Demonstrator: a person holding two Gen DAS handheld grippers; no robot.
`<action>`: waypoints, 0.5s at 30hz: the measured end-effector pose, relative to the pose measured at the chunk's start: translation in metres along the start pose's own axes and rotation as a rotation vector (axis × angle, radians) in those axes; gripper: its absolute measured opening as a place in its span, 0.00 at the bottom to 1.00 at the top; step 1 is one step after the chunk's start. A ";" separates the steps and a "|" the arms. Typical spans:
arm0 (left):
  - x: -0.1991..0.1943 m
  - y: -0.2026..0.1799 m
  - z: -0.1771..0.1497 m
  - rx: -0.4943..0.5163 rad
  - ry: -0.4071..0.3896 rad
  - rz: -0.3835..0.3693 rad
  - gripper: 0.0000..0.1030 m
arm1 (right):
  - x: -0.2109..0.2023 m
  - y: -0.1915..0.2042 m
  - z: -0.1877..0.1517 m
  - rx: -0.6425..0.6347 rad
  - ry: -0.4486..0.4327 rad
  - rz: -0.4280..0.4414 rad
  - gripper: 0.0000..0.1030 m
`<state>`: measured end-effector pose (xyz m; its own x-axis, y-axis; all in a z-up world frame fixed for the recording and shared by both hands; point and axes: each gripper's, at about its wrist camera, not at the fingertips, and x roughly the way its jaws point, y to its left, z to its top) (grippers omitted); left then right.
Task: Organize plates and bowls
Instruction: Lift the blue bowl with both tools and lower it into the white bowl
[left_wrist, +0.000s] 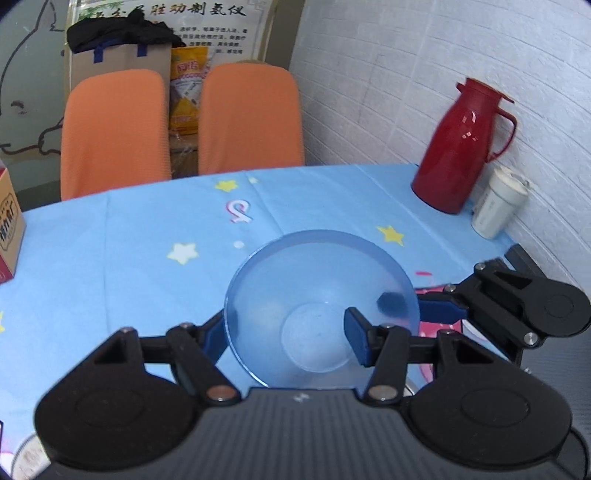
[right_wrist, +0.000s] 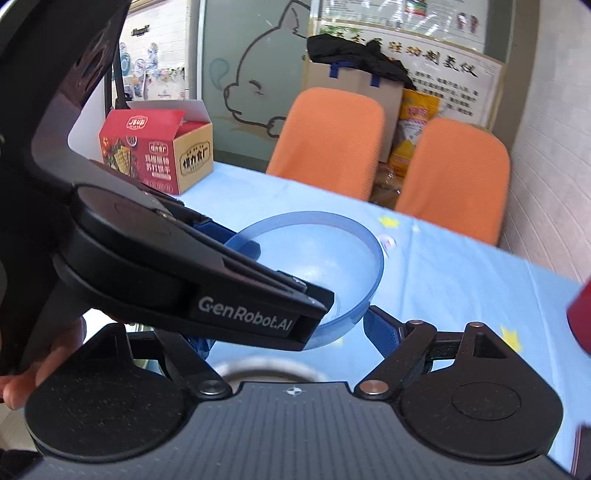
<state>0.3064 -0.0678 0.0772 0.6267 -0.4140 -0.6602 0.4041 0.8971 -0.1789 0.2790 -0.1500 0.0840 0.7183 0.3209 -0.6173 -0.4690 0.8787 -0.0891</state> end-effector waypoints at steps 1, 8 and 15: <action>-0.001 -0.010 -0.010 0.009 0.010 -0.004 0.53 | -0.006 0.000 -0.009 0.008 0.002 -0.005 0.69; 0.005 -0.031 -0.045 0.051 0.070 0.021 0.53 | -0.021 0.008 -0.059 0.054 0.005 0.013 0.69; 0.003 -0.023 -0.052 0.062 0.053 0.063 0.62 | -0.018 0.005 -0.086 0.122 0.034 0.045 0.68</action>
<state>0.2641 -0.0815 0.0412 0.6163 -0.3471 -0.7069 0.4070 0.9088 -0.0915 0.2194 -0.1816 0.0277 0.6791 0.3510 -0.6447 -0.4333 0.9006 0.0338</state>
